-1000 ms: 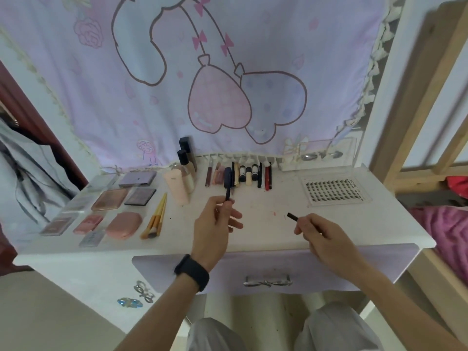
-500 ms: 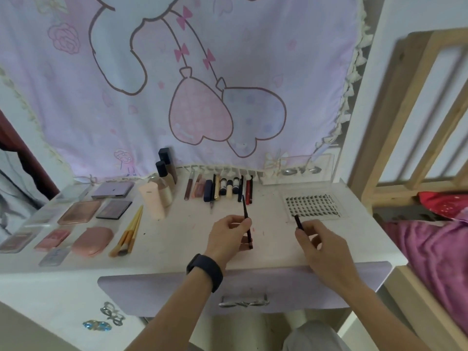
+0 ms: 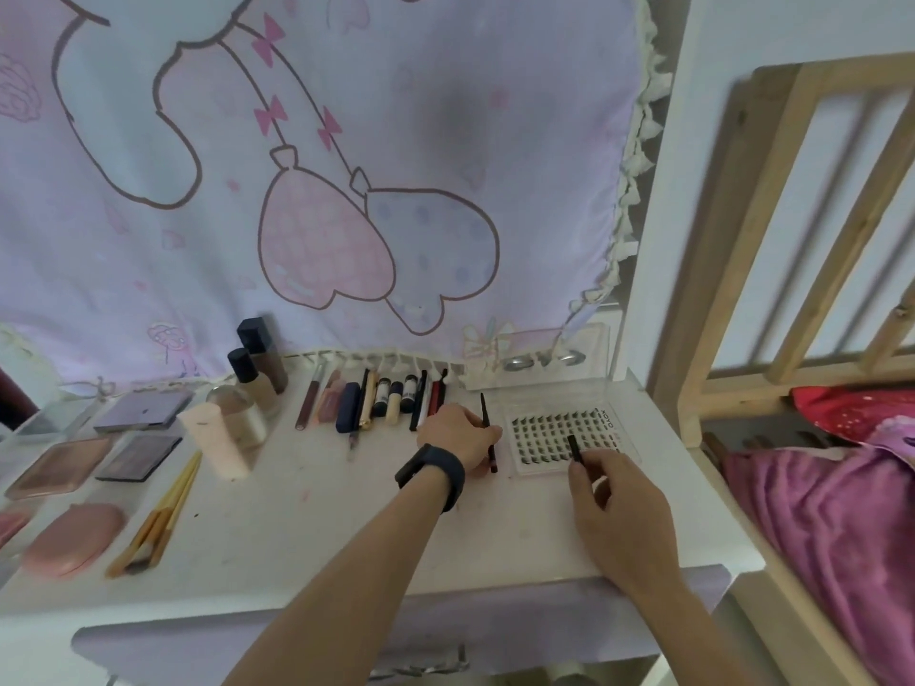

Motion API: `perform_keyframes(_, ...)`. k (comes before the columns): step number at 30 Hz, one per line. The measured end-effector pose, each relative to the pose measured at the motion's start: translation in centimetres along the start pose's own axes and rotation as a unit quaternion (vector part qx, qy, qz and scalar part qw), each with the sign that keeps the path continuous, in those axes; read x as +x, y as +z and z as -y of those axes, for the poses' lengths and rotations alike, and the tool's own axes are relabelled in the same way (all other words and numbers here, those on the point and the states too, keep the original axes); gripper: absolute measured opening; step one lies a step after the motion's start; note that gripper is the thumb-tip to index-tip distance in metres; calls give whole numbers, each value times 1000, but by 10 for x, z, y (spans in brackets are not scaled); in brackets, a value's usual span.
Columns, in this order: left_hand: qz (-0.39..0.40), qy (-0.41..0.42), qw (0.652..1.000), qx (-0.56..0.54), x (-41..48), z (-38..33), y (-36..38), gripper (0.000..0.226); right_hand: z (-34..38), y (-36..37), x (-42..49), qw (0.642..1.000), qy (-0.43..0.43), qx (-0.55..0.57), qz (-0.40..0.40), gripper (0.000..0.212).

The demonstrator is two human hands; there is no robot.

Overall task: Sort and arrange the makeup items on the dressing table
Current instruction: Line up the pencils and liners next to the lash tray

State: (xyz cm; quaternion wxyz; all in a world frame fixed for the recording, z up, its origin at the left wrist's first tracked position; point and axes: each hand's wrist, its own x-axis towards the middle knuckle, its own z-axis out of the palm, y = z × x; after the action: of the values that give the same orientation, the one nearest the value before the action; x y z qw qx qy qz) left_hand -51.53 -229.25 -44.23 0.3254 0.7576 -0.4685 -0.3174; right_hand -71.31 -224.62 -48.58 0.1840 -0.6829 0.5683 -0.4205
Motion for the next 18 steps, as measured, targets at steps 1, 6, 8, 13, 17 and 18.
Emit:
perform_keyframes(1,-1,-1,1000,3,3,-1,2,24,-1,0,0,1000,-3,-5,5,5)
perform_keyframes(6,-22,6,999,34,12,-5,9,30,-3,1,1,1000,-2,-23,18,2)
perform_keyframes(8,-30,7,999,38,14,-4,11,30,-5,2,2,999,0,-26,21,4)
perform_keyframes(13,-31,-18,999,-21,13,-1,12,22,-6,3,1,999,-2,-23,22,5)
perform_keyframes(17,-24,-18,999,-36,12,1,12,19,-7,3,2,1000,-3,-22,21,4)
perform_keyframes(18,-20,-16,999,-37,12,1,11,18,-7,4,2,1000,-4,-23,20,5)
